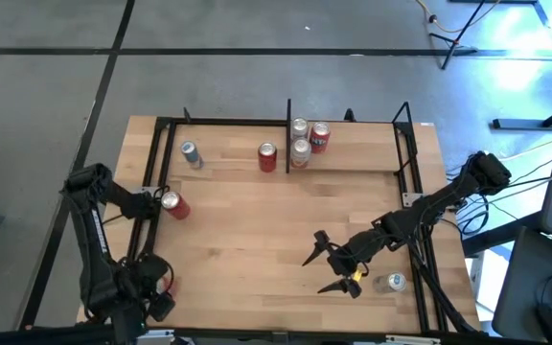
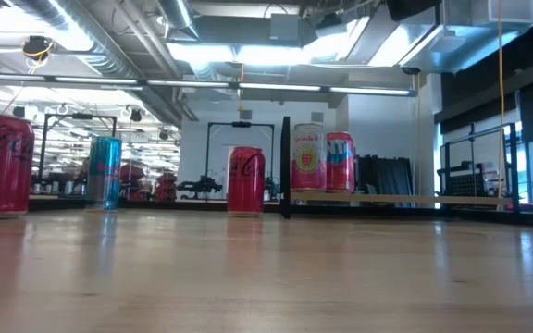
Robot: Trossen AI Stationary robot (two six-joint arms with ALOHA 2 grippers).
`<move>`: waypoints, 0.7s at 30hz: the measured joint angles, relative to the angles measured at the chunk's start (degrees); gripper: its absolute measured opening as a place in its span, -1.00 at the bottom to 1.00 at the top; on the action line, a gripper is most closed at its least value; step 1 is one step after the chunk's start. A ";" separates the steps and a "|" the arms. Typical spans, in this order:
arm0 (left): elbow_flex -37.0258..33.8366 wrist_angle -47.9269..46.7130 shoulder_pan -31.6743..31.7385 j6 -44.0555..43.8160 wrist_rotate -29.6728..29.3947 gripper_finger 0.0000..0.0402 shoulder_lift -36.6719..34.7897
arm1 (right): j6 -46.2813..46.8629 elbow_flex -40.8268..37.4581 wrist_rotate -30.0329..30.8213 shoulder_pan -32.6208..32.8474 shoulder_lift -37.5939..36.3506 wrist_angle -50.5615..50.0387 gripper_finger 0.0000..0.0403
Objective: Place canned beverage on shelf
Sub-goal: Put the red soda can on the shelf aligned with the other red soda can
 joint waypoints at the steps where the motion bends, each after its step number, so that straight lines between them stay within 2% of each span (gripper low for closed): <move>1: 0.00 0.30 0.00 0.43 0.03 0.92 0.41 | -0.10 0.00 0.00 -0.02 0.00 0.19 0.75; 15: -0.25 -1.77 0.04 3.12 0.63 0.92 4.36 | -1.60 0.00 0.00 -0.02 0.00 0.32 0.75; 21: -4.65 2.06 0.02 3.91 2.87 0.92 4.39 | -1.58 0.00 0.00 -0.02 0.00 0.32 0.75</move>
